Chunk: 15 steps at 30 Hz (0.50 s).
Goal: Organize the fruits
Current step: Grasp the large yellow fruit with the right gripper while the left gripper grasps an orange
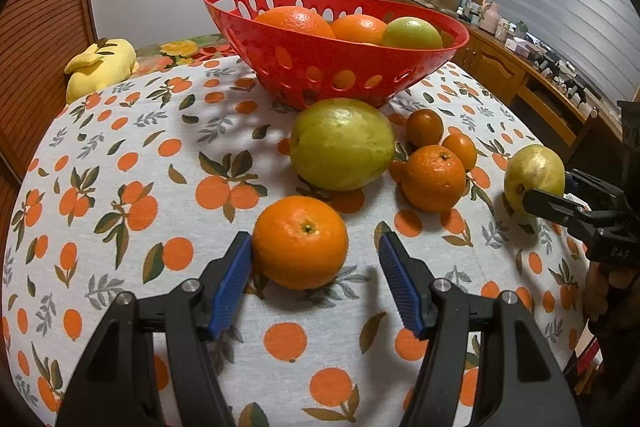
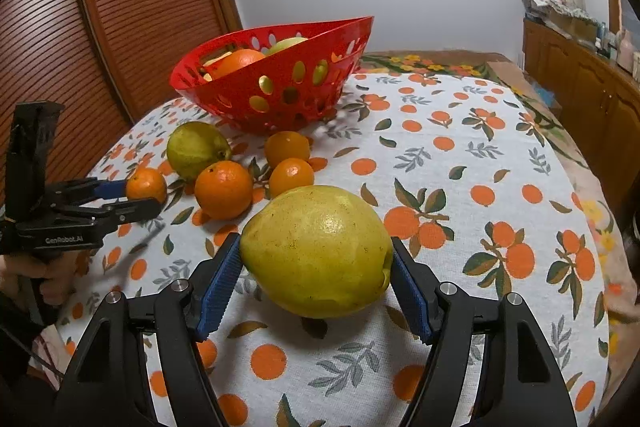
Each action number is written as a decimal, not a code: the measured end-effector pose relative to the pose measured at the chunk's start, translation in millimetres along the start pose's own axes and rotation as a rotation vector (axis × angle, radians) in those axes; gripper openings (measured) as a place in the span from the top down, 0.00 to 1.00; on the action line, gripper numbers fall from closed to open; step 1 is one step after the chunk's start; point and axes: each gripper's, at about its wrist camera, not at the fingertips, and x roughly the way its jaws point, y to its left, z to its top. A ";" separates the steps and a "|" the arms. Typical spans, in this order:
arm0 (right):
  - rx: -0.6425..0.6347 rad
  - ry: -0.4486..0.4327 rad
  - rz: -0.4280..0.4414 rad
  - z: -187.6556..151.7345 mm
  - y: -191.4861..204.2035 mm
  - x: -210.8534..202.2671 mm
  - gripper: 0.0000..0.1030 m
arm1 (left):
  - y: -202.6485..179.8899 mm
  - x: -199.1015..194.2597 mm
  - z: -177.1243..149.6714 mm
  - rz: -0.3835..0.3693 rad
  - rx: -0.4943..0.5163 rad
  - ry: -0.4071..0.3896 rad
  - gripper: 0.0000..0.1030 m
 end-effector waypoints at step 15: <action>-0.006 0.004 0.008 -1.5 1.4 0.9 0.29 | 9.1 0.7 1.3 -0.004 -0.043 -0.016 0.56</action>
